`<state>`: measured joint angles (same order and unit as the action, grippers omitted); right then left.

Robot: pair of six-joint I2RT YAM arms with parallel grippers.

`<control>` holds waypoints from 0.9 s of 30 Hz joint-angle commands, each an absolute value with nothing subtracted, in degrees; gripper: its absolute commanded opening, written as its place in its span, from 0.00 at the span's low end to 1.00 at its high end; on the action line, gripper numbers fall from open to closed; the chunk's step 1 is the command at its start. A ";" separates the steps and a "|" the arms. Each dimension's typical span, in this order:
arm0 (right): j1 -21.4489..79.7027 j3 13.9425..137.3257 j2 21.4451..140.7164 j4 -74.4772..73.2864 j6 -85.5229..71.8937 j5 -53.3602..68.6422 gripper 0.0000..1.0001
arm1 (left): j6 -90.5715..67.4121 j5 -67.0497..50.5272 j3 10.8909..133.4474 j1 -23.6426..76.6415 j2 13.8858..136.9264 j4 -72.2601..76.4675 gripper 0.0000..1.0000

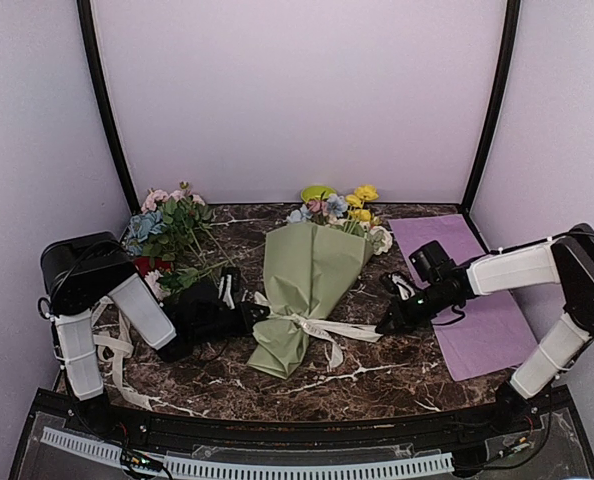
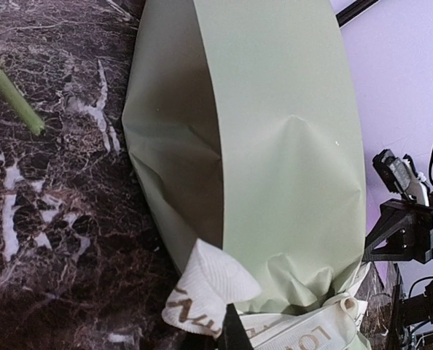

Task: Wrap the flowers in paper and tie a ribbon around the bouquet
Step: Tie the half-tied ribbon around the folded wrapping paper.

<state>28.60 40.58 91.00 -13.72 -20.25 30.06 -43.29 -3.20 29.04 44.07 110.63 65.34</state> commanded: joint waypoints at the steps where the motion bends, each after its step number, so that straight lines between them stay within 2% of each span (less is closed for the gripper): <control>1: 26.95 44.68 88.39 -19.47 -20.51 26.04 0.00 | -47.97 -7.33 30.56 42.25 113.38 62.69 0.00; 6: 24.86 45.54 88.48 -22.75 -20.17 23.06 0.00 | -49.00 -6.95 30.19 44.00 114.21 67.50 0.01; 8: 24.37 45.35 88.48 -23.34 -19.23 24.14 0.00 | -47.90 -5.65 30.64 44.65 113.36 65.41 0.15; 10: 24.34 46.01 88.72 -24.52 -18.16 25.31 0.00 | -46.95 -3.64 30.34 44.82 111.78 63.02 0.34; 12: 24.34 46.58 87.72 -25.53 -17.93 24.15 0.09 | -45.43 -0.03 30.15 44.82 108.93 57.43 0.45; 14: 24.28 47.72 86.33 -26.84 -17.85 22.19 0.19 | -44.48 5.30 30.93 44.82 104.80 47.37 0.50; 17: 24.17 50.24 85.38 -28.95 -17.91 18.62 0.38 | -40.31 13.27 33.16 44.85 98.46 32.78 0.54; 19: 24.10 51.82 85.55 -29.62 -18.43 15.43 0.44 | -37.69 17.16 34.38 44.82 94.66 26.01 0.55; 24: 24.11 55.91 88.88 -26.33 -21.83 8.87 0.46 | -25.80 20.77 39.99 43.90 93.63 21.40 0.57; 27: 24.25 59.29 95.33 -23.61 -23.12 7.94 0.43 | -22.36 17.69 46.50 42.31 99.52 17.87 0.50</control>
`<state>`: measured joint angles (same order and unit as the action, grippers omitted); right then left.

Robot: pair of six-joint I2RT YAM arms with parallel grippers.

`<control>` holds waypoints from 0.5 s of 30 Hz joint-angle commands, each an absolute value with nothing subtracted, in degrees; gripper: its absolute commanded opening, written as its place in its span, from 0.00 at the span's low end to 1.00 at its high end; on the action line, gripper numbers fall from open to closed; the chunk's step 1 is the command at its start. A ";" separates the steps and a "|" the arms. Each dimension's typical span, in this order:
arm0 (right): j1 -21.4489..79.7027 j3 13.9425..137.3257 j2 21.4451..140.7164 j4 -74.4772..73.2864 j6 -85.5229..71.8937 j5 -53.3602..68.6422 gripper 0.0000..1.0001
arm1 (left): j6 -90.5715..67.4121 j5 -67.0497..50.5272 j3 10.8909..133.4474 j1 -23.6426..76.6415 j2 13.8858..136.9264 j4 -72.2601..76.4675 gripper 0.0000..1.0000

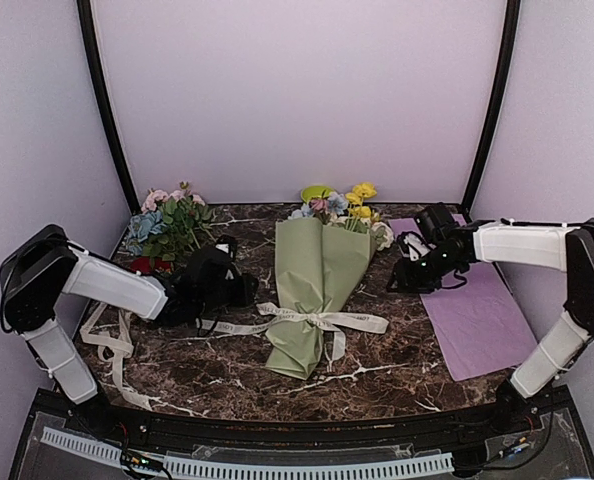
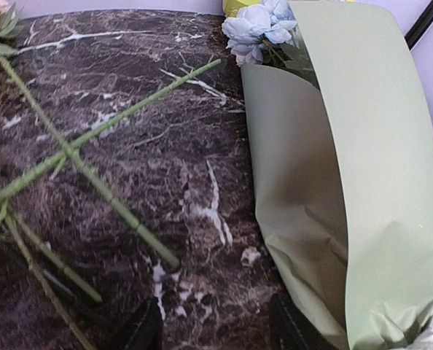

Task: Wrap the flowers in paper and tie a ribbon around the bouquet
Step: Tie the half-tied ribbon around the folded wrapping paper, then move the folded bouquet to the center of the board.

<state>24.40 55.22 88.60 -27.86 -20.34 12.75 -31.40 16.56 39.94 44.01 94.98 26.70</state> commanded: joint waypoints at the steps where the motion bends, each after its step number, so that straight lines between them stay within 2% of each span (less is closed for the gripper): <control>1: 24.26 60.53 97.14 -23.06 -23.38 7.11 0.42 | -21.44 17.52 48.26 42.10 101.12 17.31 0.48; 7: 25.27 67.68 105.94 -18.46 -25.08 7.54 0.40 | -16.91 13.31 55.06 42.01 107.89 17.17 0.43; 15: 26.38 78.79 116.88 -17.02 -24.95 9.44 0.41 | -14.95 6.41 55.69 44.41 113.01 23.89 0.42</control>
<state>25.96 75.44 114.04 -20.25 -24.16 8.56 -17.61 11.03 54.92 42.76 111.24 20.25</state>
